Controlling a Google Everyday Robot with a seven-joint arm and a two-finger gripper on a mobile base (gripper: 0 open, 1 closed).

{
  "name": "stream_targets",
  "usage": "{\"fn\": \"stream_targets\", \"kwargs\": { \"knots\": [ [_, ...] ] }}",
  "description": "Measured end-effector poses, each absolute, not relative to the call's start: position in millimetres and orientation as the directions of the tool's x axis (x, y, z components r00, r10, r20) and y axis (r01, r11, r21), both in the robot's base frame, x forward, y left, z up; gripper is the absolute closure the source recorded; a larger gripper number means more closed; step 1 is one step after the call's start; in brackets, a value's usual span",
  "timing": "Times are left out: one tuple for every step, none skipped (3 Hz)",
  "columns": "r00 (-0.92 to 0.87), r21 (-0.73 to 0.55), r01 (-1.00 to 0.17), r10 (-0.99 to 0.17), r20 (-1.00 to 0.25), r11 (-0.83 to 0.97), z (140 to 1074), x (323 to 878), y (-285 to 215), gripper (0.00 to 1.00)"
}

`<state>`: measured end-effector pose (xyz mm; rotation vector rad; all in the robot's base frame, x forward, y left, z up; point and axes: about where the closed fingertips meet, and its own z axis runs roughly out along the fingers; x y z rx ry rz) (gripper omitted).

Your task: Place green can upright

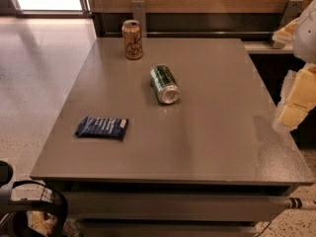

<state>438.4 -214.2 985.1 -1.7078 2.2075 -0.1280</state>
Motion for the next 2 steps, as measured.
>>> {"fn": "stream_targets", "kwargs": {
  "knots": [
    [-0.218, -0.279, -0.920, -0.951, -0.217, 0.275, 985.6, 440.4, -214.2, 0.00],
    [-0.255, -0.282, -0.904, -0.935, -0.248, 0.322, 991.0, 466.8, -214.0, 0.00]
  ]
}}
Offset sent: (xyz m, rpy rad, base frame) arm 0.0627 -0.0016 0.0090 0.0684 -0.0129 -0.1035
